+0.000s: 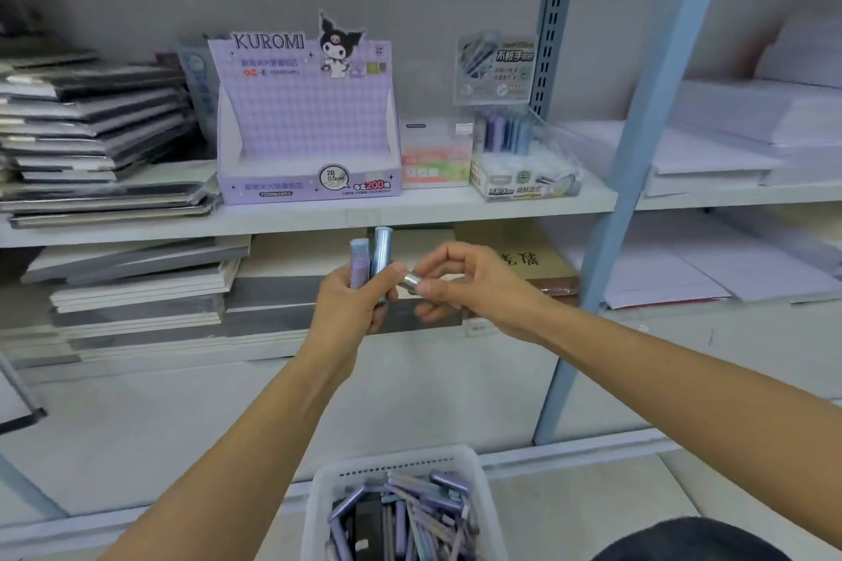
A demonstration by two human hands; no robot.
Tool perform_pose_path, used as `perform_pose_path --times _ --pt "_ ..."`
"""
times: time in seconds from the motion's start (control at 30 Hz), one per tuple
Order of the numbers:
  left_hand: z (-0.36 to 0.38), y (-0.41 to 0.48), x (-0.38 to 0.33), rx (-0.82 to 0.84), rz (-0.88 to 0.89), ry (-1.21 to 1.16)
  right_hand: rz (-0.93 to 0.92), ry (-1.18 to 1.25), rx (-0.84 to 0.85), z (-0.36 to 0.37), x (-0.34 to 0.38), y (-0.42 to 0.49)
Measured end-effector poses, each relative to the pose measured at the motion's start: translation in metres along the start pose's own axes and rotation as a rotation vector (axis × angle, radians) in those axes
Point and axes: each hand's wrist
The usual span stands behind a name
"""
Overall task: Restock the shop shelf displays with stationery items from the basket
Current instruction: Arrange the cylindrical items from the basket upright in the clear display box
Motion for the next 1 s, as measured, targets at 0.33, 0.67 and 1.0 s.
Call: perform_pose_path --times 0.33,0.67,1.0 --pt "0.048 0.019 -0.077 0.052 0.133 0.002 -0.271 -0.24 -0.033 -0.057 0.082 0.013" --pt "0.061 0.063 -0.107 0.103 0.2 0.006 -0.368 -0.374 -0.445 -0.12 0.091 0.092" --pt "0.058 0.092 -0.102 0.13 0.182 0.037 -0.289 -0.672 -0.344 -0.134 0.057 0.123"
Point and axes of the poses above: each hand's wrist, its own y-axis towards the middle knuckle, its own z-axis out of the palm, x = y × z, and after that the axes turned 10 degrees about -z, right-handed
